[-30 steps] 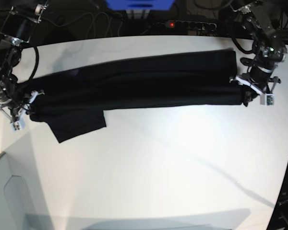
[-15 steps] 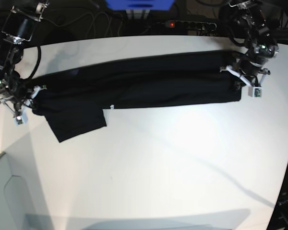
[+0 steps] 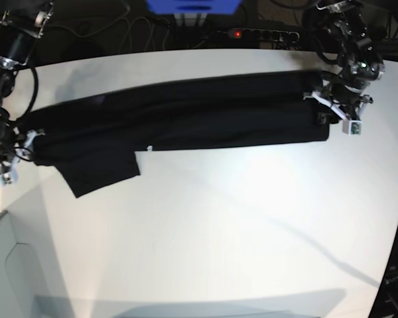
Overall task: Fold the T-shirt properly
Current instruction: 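Lay the folded hem down along the shoulder edge and release, then move the right gripper to the end of the folded strip and grasp it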
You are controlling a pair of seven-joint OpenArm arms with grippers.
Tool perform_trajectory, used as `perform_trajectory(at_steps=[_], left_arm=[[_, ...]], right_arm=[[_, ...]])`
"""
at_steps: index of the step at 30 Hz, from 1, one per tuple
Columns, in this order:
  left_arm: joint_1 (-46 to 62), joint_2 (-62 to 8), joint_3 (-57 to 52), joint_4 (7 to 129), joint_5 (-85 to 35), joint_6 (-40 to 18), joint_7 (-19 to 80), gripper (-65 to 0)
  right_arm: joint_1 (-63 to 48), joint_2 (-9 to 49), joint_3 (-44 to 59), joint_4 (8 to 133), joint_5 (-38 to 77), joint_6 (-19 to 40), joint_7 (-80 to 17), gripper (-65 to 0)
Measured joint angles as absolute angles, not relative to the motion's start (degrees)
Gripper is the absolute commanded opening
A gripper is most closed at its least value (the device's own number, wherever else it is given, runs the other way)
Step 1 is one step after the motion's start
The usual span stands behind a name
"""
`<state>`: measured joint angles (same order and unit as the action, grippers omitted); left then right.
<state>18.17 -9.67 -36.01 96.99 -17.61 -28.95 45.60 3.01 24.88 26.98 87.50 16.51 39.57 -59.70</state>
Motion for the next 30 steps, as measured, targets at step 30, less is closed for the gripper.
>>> perform_trajectory(at_steps=[30], left_arm=[[18.09, -9.52, -36.16, 94.15, -17.82, -28.95, 45.04, -41.8]], right_arm=[[2.15, 25.45, 30.55, 96.07, 16.4, 39.57, -60.1, -35.2]])
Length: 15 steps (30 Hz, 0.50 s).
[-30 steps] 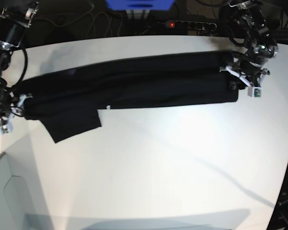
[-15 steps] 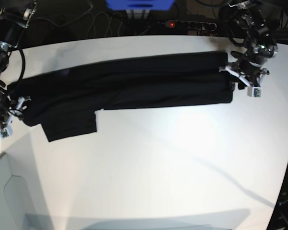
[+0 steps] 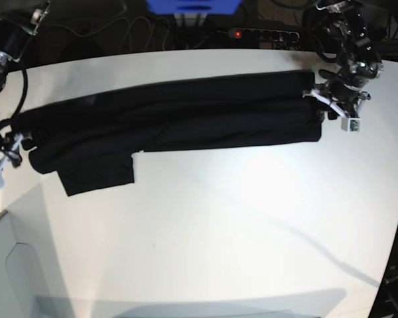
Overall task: Fold the T-shirt properly
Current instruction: 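Move the right gripper to the end of the folded strip and grasp it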
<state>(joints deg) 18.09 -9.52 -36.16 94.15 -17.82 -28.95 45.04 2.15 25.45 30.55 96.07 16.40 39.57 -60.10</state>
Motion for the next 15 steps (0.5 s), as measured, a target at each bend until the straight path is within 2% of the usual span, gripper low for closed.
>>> perform_trajectory(at_steps=[7, 10, 15], left_arm=[[18.09, -9.39, -36.21, 93.95, -17.76, -28.95, 45.01, -41.8], [18.09, -9.34, -36.21, 94.08, -17.8, -28.95, 45.19, -41.8], [19.07, -9.39, -36.16, 94.26, -18.2, -28.93, 44.93, -41.8]], right_arm=[[10.35, 19.49, 28.47, 93.49, 16.4, 39.59, -62.57, -34.8], [14.31, 18.74, 23.2, 87.39, 16.99, 39.59, -63.11, -34.8], [21.12, 19.0, 21.19, 71.81, 16.58, 39.62, -63.16, -34.8]])
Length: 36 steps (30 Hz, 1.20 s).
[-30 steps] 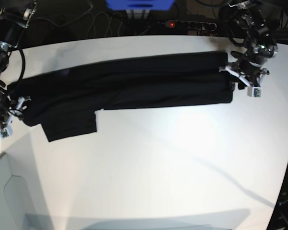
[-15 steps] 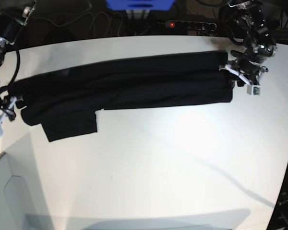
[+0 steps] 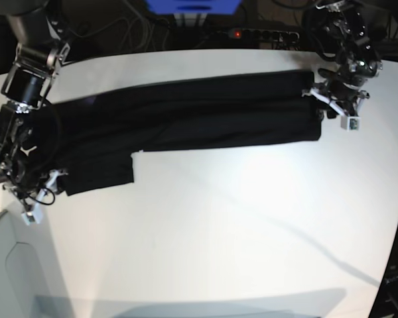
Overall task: Fold the T-shirt properly
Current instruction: 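Move the right gripper to the end of the folded strip and grasp it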
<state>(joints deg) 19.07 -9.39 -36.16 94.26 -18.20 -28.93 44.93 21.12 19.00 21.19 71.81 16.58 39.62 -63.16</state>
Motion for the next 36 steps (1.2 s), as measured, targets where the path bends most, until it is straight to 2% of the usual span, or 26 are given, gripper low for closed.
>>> perform_trajectory(at_steps=[9, 12, 21, 24, 29, 36], left_arm=[[19.35, -9.37, -36.23, 94.28, -18.22, -28.95, 44.8, -41.8], [19.53, -9.34, -36.23, 94.28, -18.22, -28.93, 44.77, -41.8], [19.53, -9.32, -36.23, 94.28, -18.24, -28.93, 44.8, -41.8], [19.55, -9.34, -36.23, 94.28, -18.24, -28.93, 44.8, -41.8], [19.53, -9.34, -36.23, 94.28, -18.24, -28.93, 44.8, -41.8], [19.51, -9.32, -36.23, 94.28, -18.24, -28.93, 44.8, -41.8]], right_arm=[[27.9, 20.99, 21.08, 50.96, 16.45, 39.57, -55.31, -34.8], [29.32, 21.12, 18.15, 45.91, 16.8, 39.57, -51.18, -34.8], [29.61, 19.79, 15.03, 44.84, 17.3, 39.55, -49.41, -35.6], [28.97, 19.49, 14.39, 45.01, 18.02, 39.51, -48.36, -42.6], [28.84, 19.22, 13.96, 45.04, 18.0, 39.53, -48.88, -65.0], [29.47, 19.11, 13.87, 47.72, 16.21, 39.57, -50.41, -65.0]])
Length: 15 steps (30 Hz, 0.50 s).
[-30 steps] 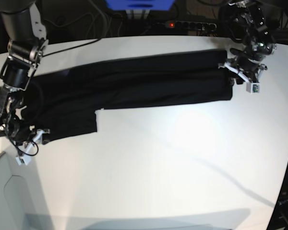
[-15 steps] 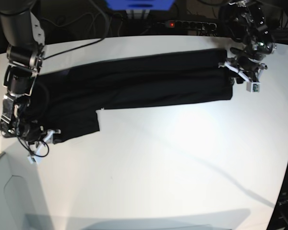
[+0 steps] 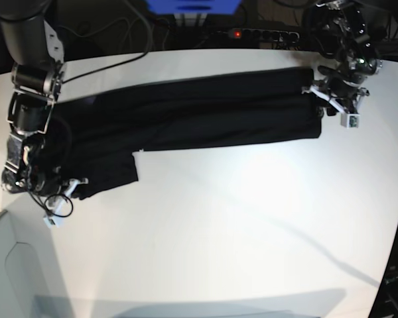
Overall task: Fold the T-shirt properly
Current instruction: 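Move the right gripper to the end of the folded strip and grasp it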
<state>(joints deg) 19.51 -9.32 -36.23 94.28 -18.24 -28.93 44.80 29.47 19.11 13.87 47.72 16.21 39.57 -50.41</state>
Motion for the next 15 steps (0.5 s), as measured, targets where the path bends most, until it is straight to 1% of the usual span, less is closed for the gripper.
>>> perform_trajectory(at_steps=[5, 8, 12, 15], left_arm=[[19.51, -9.3, -36.23, 94.28, -18.46, -28.93, 44.8, -41.8], [19.51, -9.32, -36.21, 94.28, -18.33, -28.93, 44.77, -41.8], [19.51, -9.32, -36.21, 94.28, -18.44, -28.93, 44.75, -41.8], [19.51, -9.32, -36.21, 94.28, -18.44, -28.93, 44.75, -41.8]], right_arm=[[25.93, 18.83, 14.17, 61.91, 15.99, 39.59, -50.96, -65.0], [24.14, 17.54, 14.59, 69.41, 16.62, 39.59, -50.78, -65.0], [22.61, 14.94, 20.93, 75.83, 16.67, 39.57, -50.89, -65.0], [21.93, 14.94, 23.81, 79.33, 16.25, 39.57, -51.07, -65.0]])
